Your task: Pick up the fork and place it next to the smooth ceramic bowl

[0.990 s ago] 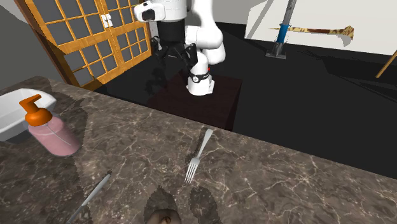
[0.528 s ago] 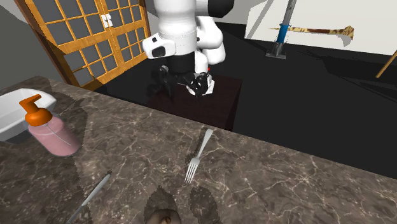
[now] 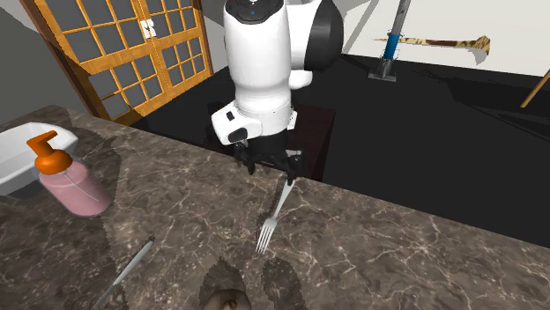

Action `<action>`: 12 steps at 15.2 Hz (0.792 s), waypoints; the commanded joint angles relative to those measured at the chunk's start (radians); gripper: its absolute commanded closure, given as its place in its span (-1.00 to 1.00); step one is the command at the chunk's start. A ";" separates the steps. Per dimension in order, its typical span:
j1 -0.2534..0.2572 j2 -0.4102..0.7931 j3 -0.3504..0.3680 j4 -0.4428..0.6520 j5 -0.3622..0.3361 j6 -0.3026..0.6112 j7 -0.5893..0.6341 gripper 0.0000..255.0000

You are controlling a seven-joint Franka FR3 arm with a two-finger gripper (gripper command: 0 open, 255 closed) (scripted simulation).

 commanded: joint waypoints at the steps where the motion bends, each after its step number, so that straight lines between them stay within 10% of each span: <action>1: 0.013 0.066 0.007 0.042 -0.004 0.016 0.013 -1.00; 12: 0.029 0.159 0.008 0.034 -0.016 0.111 0.027 -1.00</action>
